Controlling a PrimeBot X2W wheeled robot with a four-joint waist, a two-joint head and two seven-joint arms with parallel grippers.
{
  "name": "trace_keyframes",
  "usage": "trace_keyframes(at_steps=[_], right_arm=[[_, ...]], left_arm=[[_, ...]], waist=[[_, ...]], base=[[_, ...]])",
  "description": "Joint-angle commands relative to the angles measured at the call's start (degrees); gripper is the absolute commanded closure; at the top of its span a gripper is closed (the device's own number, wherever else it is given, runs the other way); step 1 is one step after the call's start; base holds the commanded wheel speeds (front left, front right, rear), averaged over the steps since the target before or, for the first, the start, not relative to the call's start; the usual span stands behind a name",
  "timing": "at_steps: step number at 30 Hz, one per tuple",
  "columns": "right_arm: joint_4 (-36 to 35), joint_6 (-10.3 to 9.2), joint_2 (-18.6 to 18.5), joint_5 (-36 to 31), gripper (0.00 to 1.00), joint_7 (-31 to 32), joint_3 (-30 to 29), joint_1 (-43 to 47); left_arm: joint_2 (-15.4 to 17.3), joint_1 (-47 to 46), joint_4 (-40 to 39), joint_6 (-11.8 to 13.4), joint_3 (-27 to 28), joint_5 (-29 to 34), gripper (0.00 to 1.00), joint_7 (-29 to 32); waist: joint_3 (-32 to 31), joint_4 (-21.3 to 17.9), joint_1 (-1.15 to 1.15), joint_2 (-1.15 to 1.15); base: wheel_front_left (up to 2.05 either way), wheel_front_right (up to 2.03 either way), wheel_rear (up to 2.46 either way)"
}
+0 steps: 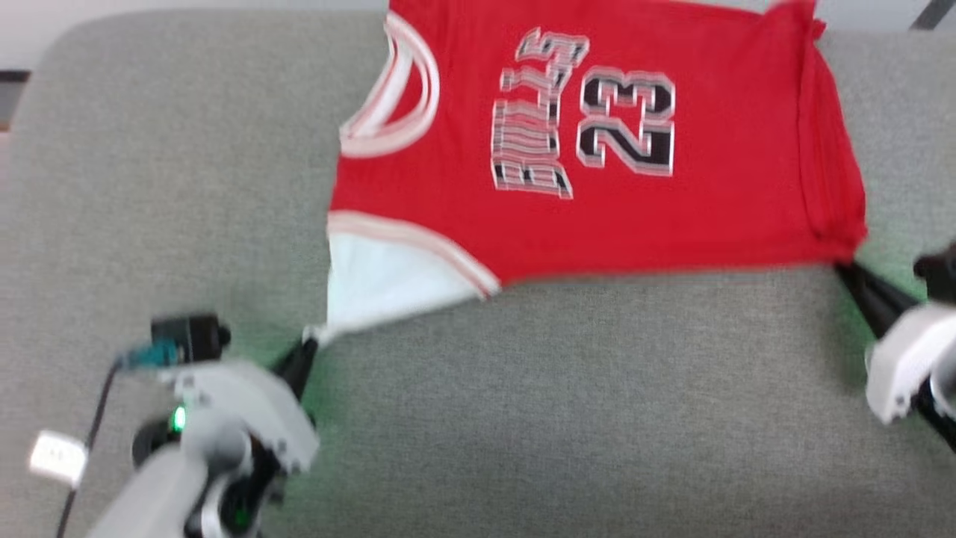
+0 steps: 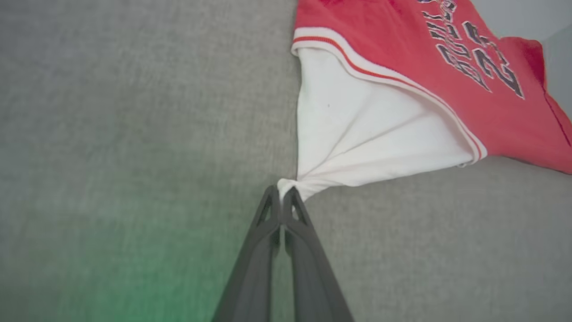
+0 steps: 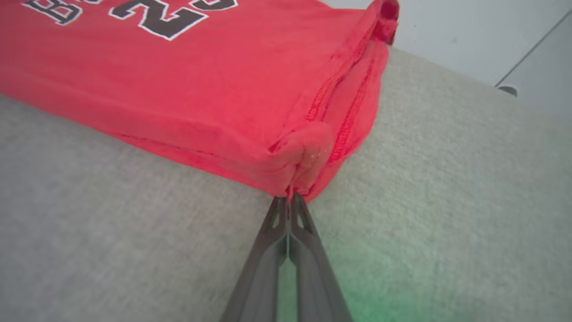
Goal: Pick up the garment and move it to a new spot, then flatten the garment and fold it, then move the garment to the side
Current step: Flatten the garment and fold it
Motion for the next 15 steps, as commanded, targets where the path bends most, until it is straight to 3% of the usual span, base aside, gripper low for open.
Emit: trace_keyframes(at_steps=[1,7,15], right_arm=[[-2.44,-0.08,-1.89,1.54,1.00,0.92,-0.20,4.34],[-11.05,-0.07,-5.77,5.31,1.00,4.99,-0.90,16.07],[-19.77,-0.06,-8.32,8.82,1.00,11.05,-5.38,29.27]], left_arm=[[1.96,5.82,-5.92,3.83,0.50,-0.71,1.00,0.84],[5.05,20.38,-21.49,12.13,0.09,-2.95,1.00,4.07],[7.78,30.65,-28.97,17.29,-0.61,-5.32,1.00,7.06]], waist=[[-2.70,0.78,0.00,0.00],[-3.98,1.36,0.00,0.00],[-5.39,1.91,0.00,0.00]], base=[[0.00,0.00,0.00],[0.00,0.00,0.00],[0.00,0.00,0.00]])
